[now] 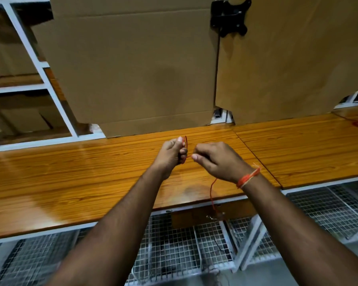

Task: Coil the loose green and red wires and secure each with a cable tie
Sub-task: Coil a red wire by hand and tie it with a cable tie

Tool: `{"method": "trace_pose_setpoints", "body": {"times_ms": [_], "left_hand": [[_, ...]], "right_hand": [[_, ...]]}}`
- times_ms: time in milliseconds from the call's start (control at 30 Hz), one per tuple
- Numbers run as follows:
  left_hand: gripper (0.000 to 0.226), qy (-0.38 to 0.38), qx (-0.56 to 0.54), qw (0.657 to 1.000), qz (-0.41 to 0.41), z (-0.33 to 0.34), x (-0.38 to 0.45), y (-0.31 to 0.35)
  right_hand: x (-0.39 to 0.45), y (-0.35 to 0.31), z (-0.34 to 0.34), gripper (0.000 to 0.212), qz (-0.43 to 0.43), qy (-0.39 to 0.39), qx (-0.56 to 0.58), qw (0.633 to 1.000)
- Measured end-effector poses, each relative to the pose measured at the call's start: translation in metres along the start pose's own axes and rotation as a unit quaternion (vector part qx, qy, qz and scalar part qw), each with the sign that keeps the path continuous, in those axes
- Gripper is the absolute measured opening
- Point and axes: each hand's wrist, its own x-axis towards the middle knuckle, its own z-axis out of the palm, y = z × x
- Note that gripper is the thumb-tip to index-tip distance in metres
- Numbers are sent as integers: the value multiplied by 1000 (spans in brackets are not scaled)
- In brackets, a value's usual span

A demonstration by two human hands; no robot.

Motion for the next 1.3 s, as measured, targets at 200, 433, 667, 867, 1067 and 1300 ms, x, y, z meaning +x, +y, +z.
{"method": "trace_pose_setpoints", "body": {"times_ms": [200,433,667,867,1067,1300], "left_hand": [[29,-4,21,999,27,5,-5,2],[31,-7,-71,997,-9,3,-9,13],[33,-6,-131,991,-39,-4,-21,21],[43,-27,-33,999,-32,-15,-31,28],[30,-97,-76,991,-55,-15,-37,35],[22,-100,-281,953,-57,-2,-40,27]], "right_hand": [[14,11,7,8,36,125,147,981],[29,23,26,35,136,99,189,968],[34,18,37,20,130,60,263,954],[33,15,33,21,80,93,243,962],[34,15,28,21,67,56,239,967],[28,0,35,34,95,102,318,938]]}}
